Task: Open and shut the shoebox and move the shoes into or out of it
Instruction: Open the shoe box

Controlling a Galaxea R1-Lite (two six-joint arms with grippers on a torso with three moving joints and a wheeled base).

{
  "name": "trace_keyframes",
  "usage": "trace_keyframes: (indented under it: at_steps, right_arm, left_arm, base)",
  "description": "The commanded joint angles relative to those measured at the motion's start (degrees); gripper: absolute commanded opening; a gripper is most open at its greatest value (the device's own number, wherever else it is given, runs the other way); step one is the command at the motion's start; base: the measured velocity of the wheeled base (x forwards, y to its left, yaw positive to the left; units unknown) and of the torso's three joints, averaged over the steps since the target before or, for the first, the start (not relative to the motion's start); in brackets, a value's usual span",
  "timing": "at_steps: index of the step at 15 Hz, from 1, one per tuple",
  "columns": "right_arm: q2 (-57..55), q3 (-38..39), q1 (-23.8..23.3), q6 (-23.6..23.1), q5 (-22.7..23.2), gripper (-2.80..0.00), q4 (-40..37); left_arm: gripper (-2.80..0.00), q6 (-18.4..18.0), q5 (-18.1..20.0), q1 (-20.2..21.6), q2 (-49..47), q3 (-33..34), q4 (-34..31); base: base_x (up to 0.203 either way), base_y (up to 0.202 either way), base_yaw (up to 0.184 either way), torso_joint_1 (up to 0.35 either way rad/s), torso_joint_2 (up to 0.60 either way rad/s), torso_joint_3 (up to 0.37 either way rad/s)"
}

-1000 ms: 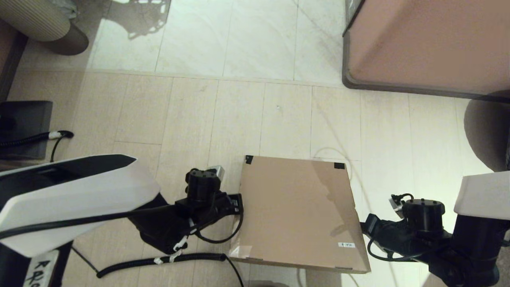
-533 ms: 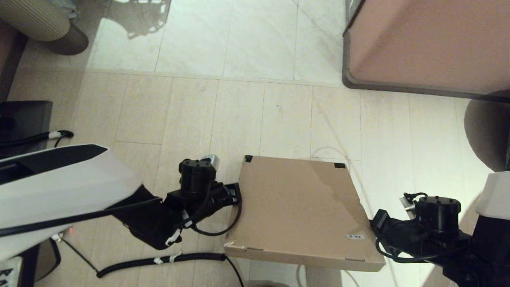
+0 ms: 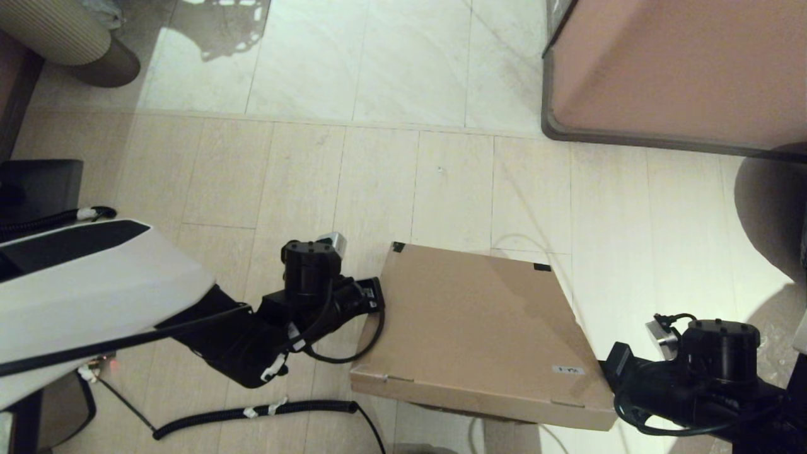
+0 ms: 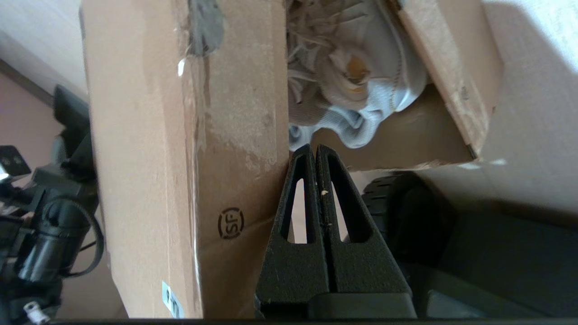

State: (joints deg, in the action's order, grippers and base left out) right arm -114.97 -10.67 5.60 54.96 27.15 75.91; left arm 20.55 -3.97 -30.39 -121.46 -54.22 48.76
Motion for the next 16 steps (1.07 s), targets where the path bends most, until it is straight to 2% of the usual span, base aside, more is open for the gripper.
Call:
trace_keyframes:
  at_steps: [1,4,8,11,16]
  right_arm:
    - [2.7,0.8,0.0,1.7,0.2,-2.8,0.5]
    - [4.8,1.4,-0.1,4.3,0.2,-2.8,0.4]
    - [5.6,2.2,-0.2,4.7,0.2,-2.8,0.4]
    - [6.8,1.3,-0.3,7.9,0.1,-2.8,0.4]
    - [8.1,1.1,-0.3,8.2,0.2,-2.8,0.3]
  left_arm:
    - [-2.8,0.1,-0.2,-0.1,0.3,-1.2,-0.3]
    - [-2.8,0.2,-0.4,-0.1,0.9,-2.9,-2.0]
    - [-2.8,0.3,-1.1,0.2,1.5,-3.4,-2.2]
    - [-2.8,0.5,-1.1,0.8,2.2,-3.5,-2.1]
    - [-2.8,0.5,-1.1,2.4,3.9,-3.4,-2.2]
  base:
    - [0.0,0.0,0.0,0.0,0.0,0.0]
    - [0.0,0.0,0.0,0.0,0.0,0.0]
    - [0.0,0.0,0.0,0.0,0.0,0.0]
    - [0.0,0.0,0.0,0.0,0.0,0.0]
    - [0.0,0.0,0.0,0.0,0.0,0.0]
